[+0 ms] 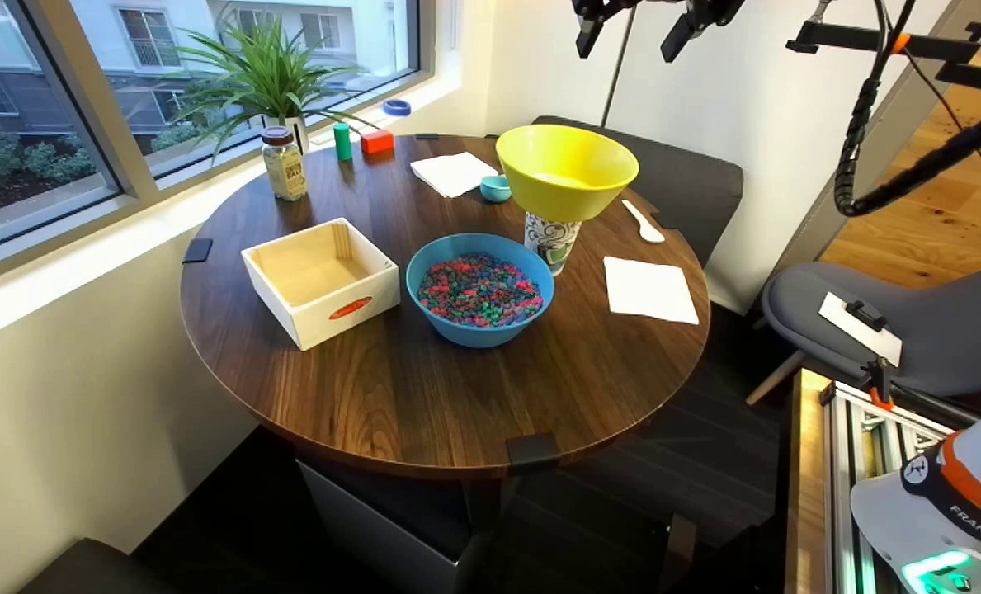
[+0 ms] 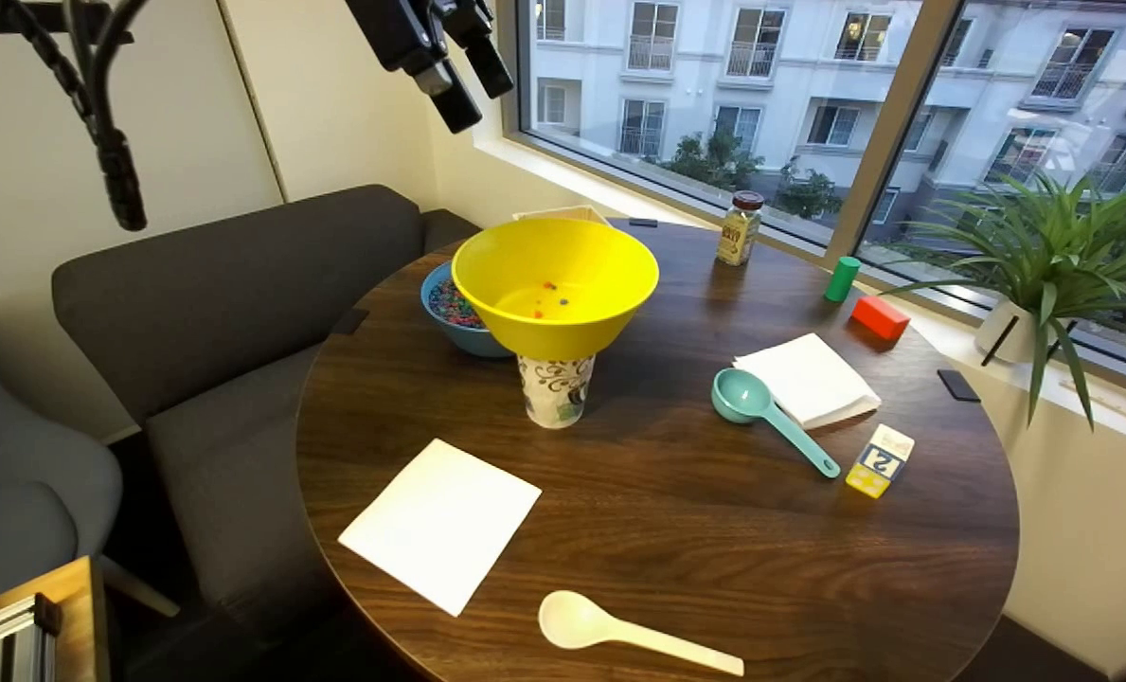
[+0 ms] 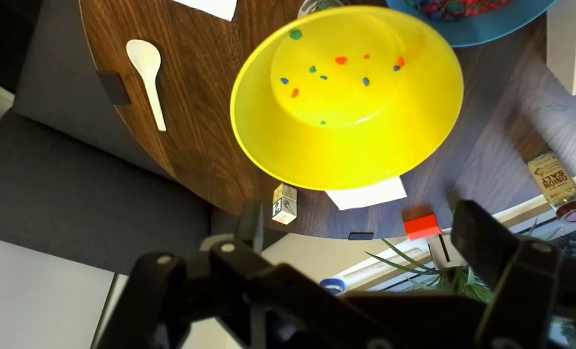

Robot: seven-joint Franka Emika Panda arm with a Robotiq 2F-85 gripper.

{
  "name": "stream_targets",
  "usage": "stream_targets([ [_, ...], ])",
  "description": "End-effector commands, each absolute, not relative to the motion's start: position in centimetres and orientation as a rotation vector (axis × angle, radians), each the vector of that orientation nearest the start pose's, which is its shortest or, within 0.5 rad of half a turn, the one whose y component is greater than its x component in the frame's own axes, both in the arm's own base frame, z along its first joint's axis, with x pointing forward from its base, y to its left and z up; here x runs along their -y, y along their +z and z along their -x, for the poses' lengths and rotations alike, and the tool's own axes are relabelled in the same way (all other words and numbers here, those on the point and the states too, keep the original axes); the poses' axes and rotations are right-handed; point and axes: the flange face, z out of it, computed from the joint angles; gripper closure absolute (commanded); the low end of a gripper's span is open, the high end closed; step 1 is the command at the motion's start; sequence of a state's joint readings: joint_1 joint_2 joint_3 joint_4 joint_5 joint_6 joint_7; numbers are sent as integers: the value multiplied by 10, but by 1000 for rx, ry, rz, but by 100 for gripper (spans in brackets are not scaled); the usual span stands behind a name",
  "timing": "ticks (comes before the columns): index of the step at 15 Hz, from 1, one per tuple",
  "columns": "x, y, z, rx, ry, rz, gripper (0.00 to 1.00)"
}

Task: Pick up the yellow bowl and place it on top of the cup, move a pinch of the content in the blue bowl into the yellow bowl

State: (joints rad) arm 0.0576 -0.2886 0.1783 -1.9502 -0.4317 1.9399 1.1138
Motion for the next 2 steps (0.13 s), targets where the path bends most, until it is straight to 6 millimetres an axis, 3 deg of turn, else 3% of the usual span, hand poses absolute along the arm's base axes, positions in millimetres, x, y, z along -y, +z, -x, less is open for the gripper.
stream_targets([
  [1, -99, 633, -486, -1225, -832, 2998, 0],
  [2, -99, 632, -486, -1226, -830, 2999, 0],
])
